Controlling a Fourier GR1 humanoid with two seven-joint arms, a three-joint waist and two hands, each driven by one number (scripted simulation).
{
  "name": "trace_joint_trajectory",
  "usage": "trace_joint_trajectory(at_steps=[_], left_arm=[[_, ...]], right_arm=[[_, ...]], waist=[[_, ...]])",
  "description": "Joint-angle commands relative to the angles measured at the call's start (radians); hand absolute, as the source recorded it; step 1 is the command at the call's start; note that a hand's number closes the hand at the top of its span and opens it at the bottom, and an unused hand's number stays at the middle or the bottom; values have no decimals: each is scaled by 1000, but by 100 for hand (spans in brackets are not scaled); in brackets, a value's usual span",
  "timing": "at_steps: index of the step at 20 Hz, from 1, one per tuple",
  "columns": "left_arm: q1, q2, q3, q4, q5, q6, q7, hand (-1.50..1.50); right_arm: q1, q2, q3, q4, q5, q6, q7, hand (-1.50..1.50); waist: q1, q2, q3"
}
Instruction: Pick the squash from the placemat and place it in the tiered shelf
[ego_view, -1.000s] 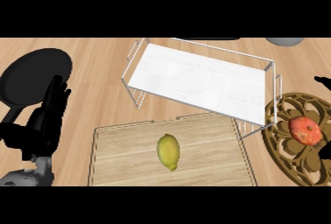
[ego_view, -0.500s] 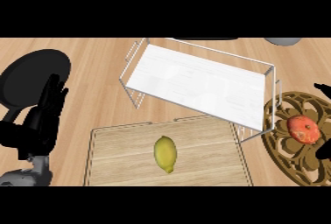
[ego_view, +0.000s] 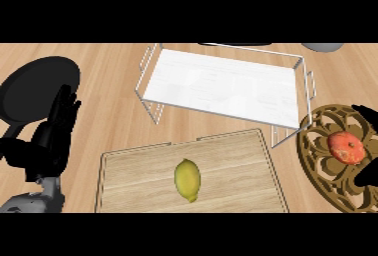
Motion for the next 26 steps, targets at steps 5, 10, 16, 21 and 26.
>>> trace_joint_trajectory(at_steps=[5, 10, 16, 21, 26], left_arm=[[-30, -1, 49, -23, -11, -29, 56, 0], [-15, -26, 68, -5, -33, -53, 27, 0], [29, -60, 68, -10, -53, -68, -15, 0], [25, -64, 74, -17, -61, -79, -4, 0], [-3, -90, 41, -43, -104, -52, 36, 0]], right_arm=[[-111, 103, -3, 227, 131, -65, -152, -150], [-15, 86, -83, 159, 156, -51, -232, -150], [-112, 183, -66, 345, 231, -78, -239, -150], [-78, 143, -45, 355, 283, -91, -358, 150], [-96, 136, -25, 361, 375, -166, -395, 150]], waist=[[6, 1, 0], [-1, 0, 0], [5, 1, 0], [2, 1, 0], [2, 0, 0]])
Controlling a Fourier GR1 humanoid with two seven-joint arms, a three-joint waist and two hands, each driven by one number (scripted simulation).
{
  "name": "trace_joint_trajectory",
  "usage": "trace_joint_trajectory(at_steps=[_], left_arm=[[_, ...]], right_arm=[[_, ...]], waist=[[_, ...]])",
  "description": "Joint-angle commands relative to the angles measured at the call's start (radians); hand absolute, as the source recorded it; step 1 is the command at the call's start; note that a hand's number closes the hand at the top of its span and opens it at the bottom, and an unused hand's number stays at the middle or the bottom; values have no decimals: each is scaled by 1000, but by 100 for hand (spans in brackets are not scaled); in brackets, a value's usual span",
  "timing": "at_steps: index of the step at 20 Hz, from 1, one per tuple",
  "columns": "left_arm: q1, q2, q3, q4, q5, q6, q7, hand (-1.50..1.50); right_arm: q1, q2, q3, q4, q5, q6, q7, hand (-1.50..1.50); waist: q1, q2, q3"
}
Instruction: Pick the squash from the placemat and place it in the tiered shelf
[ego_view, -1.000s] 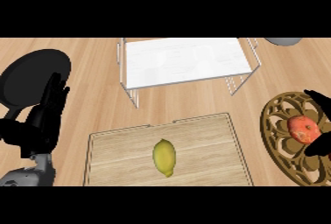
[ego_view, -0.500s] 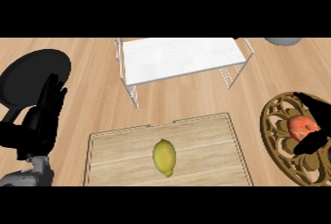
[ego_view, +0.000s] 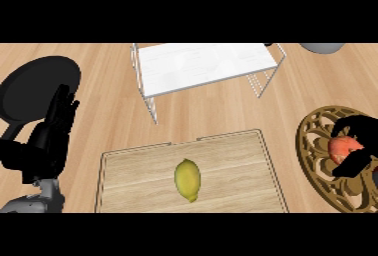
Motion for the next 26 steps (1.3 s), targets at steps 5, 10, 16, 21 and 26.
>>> trace_joint_trajectory(at_steps=[5, 10, 16, 21, 26], left_arm=[[-29, 17, 22, -30, 4, -11, 60, 0], [-49, -1, 12, 20, -4, -7, 19, 0], [-22, 6, 24, 11, 20, -32, 17, 0], [-21, 0, 15, 10, 6, -26, 3, 0], [-23, -2, 26, 35, 3, -23, -8, 0]], right_arm=[[24, 195, 175, -197, 117, -51, 98, 150], [-37, 457, 432, -262, 200, 22, 200, 150], [-101, 568, 640, -431, 22, 32, 531, 150], [-176, 572, 626, -612, -99, -182, 704, 150], [-336, 573, 661, -741, -8, -274, 984, 150]], waist=[[-3, -1, 8], [29, 6, 7], [19, 0, 8], [15, -1, 9], [0, -3, 7]])
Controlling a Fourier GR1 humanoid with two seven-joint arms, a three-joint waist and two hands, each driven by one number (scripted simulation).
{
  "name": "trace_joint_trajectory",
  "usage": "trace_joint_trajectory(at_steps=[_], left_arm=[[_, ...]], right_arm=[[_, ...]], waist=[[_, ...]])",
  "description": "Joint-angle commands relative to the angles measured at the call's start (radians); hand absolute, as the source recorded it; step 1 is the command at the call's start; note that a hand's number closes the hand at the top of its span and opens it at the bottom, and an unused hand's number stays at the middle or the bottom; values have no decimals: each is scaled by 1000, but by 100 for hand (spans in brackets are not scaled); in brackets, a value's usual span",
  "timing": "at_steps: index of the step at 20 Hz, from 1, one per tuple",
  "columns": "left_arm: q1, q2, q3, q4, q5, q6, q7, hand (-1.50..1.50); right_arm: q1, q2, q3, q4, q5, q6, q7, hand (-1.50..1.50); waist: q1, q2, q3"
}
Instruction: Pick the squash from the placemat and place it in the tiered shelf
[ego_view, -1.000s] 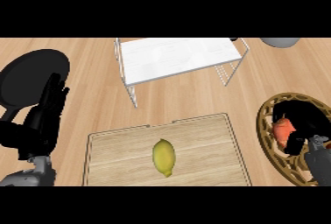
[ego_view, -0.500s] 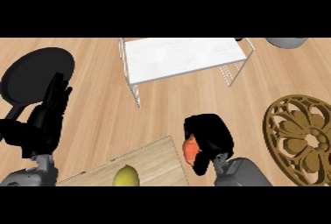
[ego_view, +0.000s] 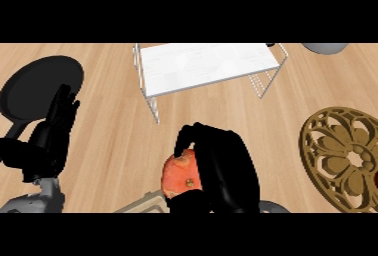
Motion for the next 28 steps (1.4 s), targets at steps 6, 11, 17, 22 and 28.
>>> trace_joint_trajectory(at_steps=[6, 11, 17, 22, 28], left_arm=[[-17, 16, 35, -6, 7, 1, 21, 0], [-2, -25, -9, 20, -31, 13, -21, 0], [30, -7, 9, -1, -13, -22, -20, 0], [9, -40, -24, -29, -39, 1, -8, 0], [-21, -8, 20, -7, -22, -23, 21, 0]], right_arm=[[-304, 8, -191, -119, 47, 145, 280, 150], [-415, 8, -257, 32, 21, 75, 262, 150], [-412, 8, -365, 182, 68, -22, 95, 150], [-409, 8, -434, 370, 73, -165, -62, 150], [-492, 9, -535, 570, 70, -250, -235, 150]], waist=[[-16, 2, 0], [-5, 6, 0], [-4, 7, 1], [0, 10, 1], [0, 9, 1]])
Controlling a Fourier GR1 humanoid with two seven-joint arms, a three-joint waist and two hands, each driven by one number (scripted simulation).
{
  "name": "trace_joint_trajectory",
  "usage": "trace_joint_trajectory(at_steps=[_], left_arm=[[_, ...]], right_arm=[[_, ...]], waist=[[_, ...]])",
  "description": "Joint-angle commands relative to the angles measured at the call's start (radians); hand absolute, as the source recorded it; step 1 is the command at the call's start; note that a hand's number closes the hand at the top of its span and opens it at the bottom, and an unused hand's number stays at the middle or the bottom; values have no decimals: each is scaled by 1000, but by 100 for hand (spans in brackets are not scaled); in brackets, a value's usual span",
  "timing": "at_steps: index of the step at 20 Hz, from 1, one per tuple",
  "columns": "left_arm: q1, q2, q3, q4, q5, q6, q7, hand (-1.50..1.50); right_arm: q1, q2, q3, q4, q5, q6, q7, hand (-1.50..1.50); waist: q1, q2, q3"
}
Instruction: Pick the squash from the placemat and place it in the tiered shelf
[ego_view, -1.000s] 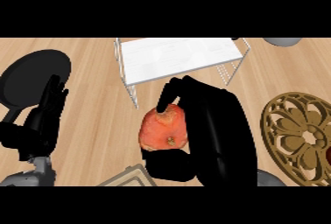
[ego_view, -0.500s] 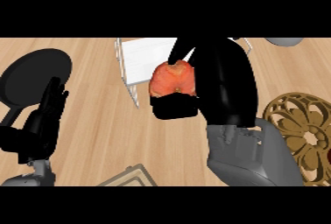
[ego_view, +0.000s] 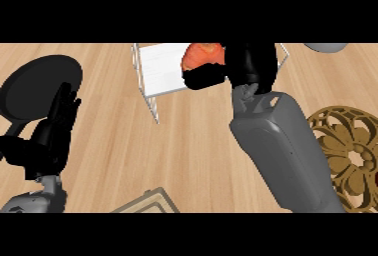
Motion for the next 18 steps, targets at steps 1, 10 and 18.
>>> trace_joint_trajectory(at_steps=[1, 10, 18], left_arm=[[37, 17, 11, -67, 10, -20, 22, 0], [13, -21, -9, -20, -15, -2, 26, 0], [-19, 11, 28, 1, 12, -42, 1, 0]], right_arm=[[11, 2, -43, 134, -16, -124, -115, 150], [-177, -27, -141, 481, -55, -203, -297, 150], [-189, 2, -155, 689, -217, -400, -372, -150]], waist=[[4, -1, 0], [8, 1, 0], [18, 4, 0]])
